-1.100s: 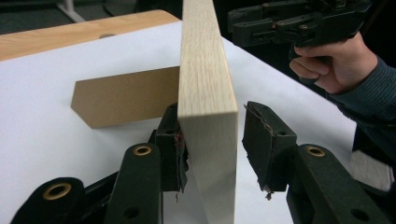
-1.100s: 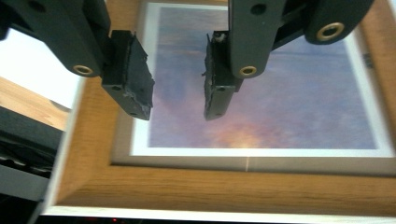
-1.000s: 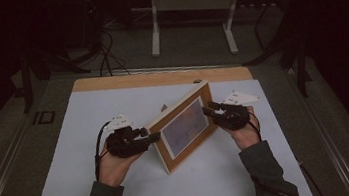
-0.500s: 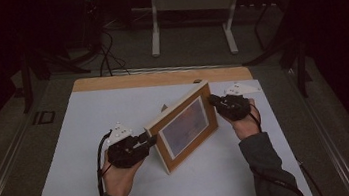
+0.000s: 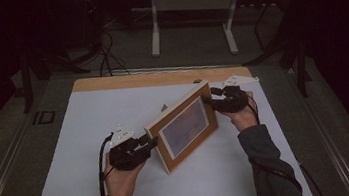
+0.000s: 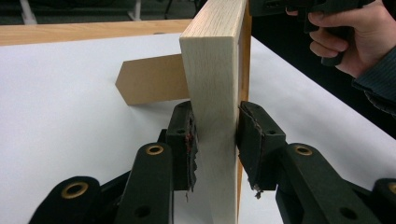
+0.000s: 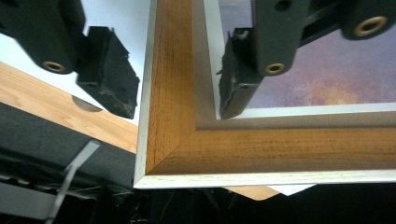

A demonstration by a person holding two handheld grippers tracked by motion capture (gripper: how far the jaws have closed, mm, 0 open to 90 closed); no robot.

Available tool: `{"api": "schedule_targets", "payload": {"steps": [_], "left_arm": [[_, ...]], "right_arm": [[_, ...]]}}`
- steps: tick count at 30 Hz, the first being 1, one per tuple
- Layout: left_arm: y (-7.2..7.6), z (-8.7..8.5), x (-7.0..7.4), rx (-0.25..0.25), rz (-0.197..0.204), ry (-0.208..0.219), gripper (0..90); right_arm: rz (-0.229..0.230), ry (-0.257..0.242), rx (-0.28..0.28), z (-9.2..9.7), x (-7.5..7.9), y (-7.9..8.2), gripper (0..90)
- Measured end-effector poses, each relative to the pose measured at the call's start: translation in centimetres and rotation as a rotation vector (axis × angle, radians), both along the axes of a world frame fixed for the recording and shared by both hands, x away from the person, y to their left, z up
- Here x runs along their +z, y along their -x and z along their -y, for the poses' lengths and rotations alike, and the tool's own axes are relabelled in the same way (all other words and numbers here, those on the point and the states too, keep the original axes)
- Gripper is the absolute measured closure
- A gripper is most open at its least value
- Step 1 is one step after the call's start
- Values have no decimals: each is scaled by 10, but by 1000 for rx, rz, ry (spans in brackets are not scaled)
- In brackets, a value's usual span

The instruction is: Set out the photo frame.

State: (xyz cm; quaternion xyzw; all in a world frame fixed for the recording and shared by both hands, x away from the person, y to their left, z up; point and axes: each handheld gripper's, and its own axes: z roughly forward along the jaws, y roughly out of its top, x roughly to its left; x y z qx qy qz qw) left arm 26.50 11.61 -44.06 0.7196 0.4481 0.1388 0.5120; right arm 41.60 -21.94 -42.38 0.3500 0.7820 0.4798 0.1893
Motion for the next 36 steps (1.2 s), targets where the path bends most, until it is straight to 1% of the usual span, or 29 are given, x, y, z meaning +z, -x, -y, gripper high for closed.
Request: {"api": "schedule_targets", "payload": {"steps": [1, 2, 5, 6, 8, 9, 11, 14, 16, 19, 21, 26, 27, 28, 29, 31, 33, 36], "left_arm": [[0, 0, 0, 0, 0, 0, 682], [0, 0, 0, -3, -1, -6, 682], [-2, -2, 1, -19, -8, -2, 698], [-3, -2, 1, -24, -8, -4, 700], [-4, -2, 1, -31, -11, -3, 701], [-4, -3, 1, -34, -13, -3, 702], [-5, -3, 1, -41, -17, -2, 704], [-8, -5, 2, -52, -26, -3, 704], [-10, -6, 2, -54, -29, -6, 704], [-15, -9, 3, -58, -37, -7, 705], [-18, -11, 4, -59, -42, -9, 706], [-24, -18, 4, -55, -54, -5, 707], [-27, -23, 4, -68, -69, 9, 707], [-29, -24, 4, -74, -73, 15, 709], [-29, -25, 4, -82, -75, 18, 709], [-30, -26, 4, -94, -70, 14, 706], [-29, -26, 3, -91, -62, 13, 699], [-25, -27, 4, -77, -45, 36, 666]], "right_arm": [[0, 0, 0, 0, 0, 0, 445], [-7, -3, 5, 0, 0, -2, 424], [-47, -30, 34, 1, 0, -9, 376], [-56, -31, 45, 0, 0, -10, 371], [-60, -26, 50, 0, -1, -11, 370], [-74, -24, 63, 0, -1, -13, 363], [-84, -32, 72, 1, -2, -15, 364], [-94, -32, 85, 1, -4, -15, 400], [-90, -26, 77, 2, -5, -14, 423], [-95, -37, 64, 5, -5, -13, 462], [-92, -28, 60, 6, -5, -12, 496], [-90, -11, 62, 6, -3, -11, 541], [-88, -5, 69, 6, -2, -11, 552], [-86, -4, 77, 7, -1, -12, 560], [-87, -8, 82, 7, -1, -12, 554], [-87, -11, 79, 7, 1, -14, 498], [-98, -20, 90, 7, 1, -17, 446], [-111, -31, 112, 6, 0, -22, 393]]}}
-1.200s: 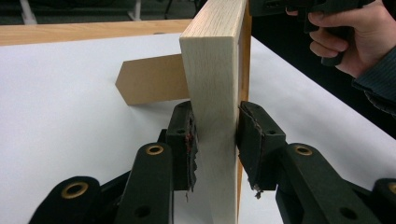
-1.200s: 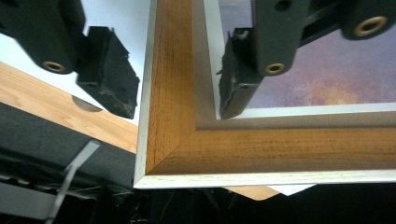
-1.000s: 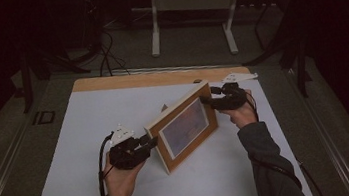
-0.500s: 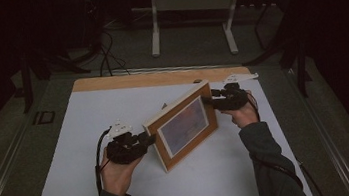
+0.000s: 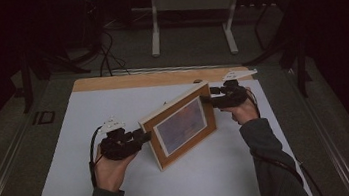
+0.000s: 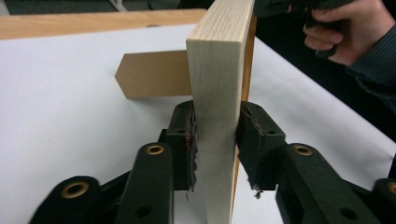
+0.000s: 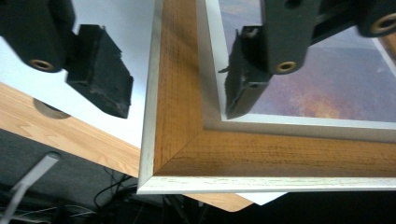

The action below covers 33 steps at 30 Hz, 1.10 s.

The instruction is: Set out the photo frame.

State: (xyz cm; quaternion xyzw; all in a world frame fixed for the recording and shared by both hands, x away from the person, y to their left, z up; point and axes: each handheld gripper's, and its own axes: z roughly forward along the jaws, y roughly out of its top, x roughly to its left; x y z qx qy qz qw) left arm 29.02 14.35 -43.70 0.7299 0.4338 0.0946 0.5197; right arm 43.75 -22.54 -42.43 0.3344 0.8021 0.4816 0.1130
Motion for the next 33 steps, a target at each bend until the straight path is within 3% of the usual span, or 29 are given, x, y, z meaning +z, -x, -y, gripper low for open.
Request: {"api": "schedule_targets", "payload": {"steps": [3, 6, 11, 16, 23, 33], "left_arm": [[5, -2, 1, 19, 19, 10, 659], [8, -3, 2, 26, 30, -11, 699], [7, -2, 2, 28, 22, 0, 703], [4, -2, 2, 30, 15, 4, 709], [-2, -2, 3, 36, 5, 4, 714], [-9, -6, 2, 30, -12, 14, 719]], "right_arm": [[-8, -15, 17, -1, -2, -3, 355], [-20, -18, 18, -2, -3, -7, 332], [-57, -36, 41, -1, -3, -13, 327], [-75, -56, 63, 1, -4, -16, 352], [-78, -27, 85, -1, -3, -15, 421], [-63, -21, 59, 3, -4, -9, 475]]}}
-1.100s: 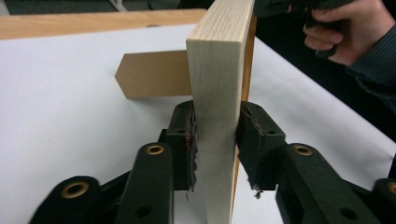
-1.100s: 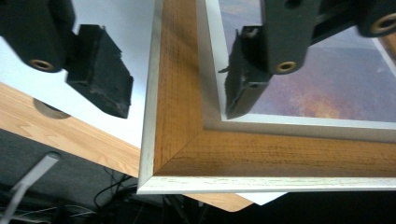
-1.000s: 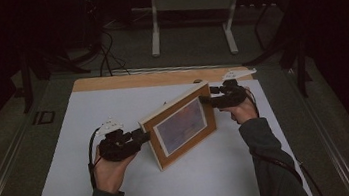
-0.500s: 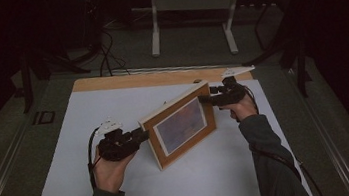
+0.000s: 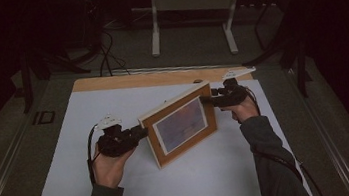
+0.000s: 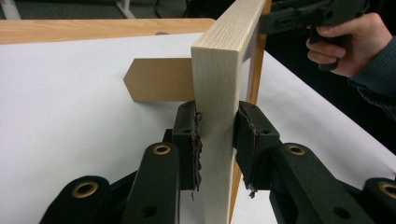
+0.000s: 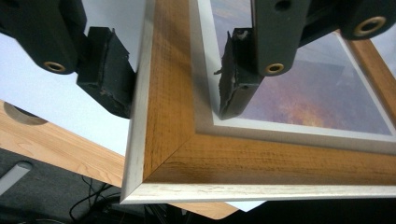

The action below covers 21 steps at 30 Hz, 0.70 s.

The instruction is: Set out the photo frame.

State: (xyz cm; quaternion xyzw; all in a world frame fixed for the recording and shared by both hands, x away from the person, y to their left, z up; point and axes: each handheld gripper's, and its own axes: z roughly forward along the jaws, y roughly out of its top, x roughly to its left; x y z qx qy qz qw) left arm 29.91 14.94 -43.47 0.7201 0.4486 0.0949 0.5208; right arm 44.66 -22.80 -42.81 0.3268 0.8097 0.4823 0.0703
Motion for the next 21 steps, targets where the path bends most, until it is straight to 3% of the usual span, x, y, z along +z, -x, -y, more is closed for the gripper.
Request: {"api": "schedule_targets", "payload": {"steps": [21], "left_arm": [[-13, -5, -2, 19, -2, 8, 723]], "right_arm": [[31, 25, -31, 7, -2, 12, 562]]}}
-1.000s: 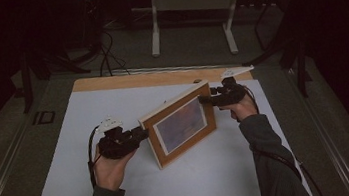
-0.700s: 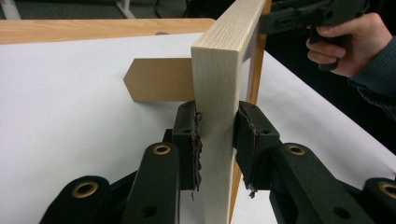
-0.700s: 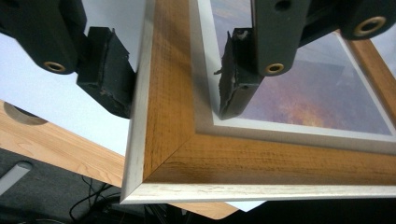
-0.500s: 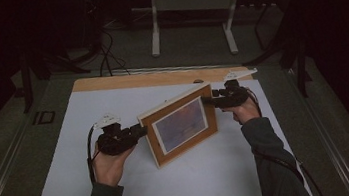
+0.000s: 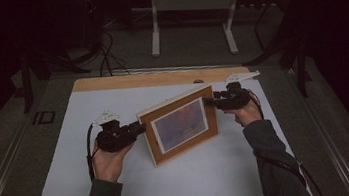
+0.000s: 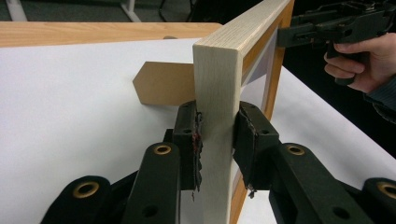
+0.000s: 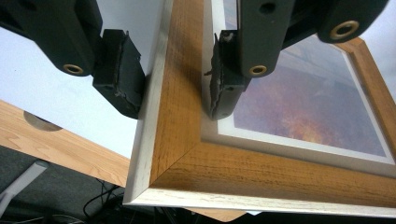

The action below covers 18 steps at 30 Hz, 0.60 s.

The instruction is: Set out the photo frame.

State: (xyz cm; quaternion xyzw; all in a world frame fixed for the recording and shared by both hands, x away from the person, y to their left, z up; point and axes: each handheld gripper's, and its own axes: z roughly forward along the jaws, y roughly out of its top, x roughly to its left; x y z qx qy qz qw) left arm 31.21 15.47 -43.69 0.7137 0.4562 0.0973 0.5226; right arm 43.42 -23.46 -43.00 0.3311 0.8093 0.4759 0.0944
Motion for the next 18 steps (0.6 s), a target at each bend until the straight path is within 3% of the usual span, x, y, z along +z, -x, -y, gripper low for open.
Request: {"api": "schedule_targets", "payload": {"steps": [8, 18], "left_arm": [[-5, -2, 2, 18, 9, -25, 724], [-12, -4, 1, 25, 17, -27, 724]], "right_arm": [[1, 15, -11, 0, 1, 4, 592], [4, 21, -34, 0, 2, 9, 610]]}}
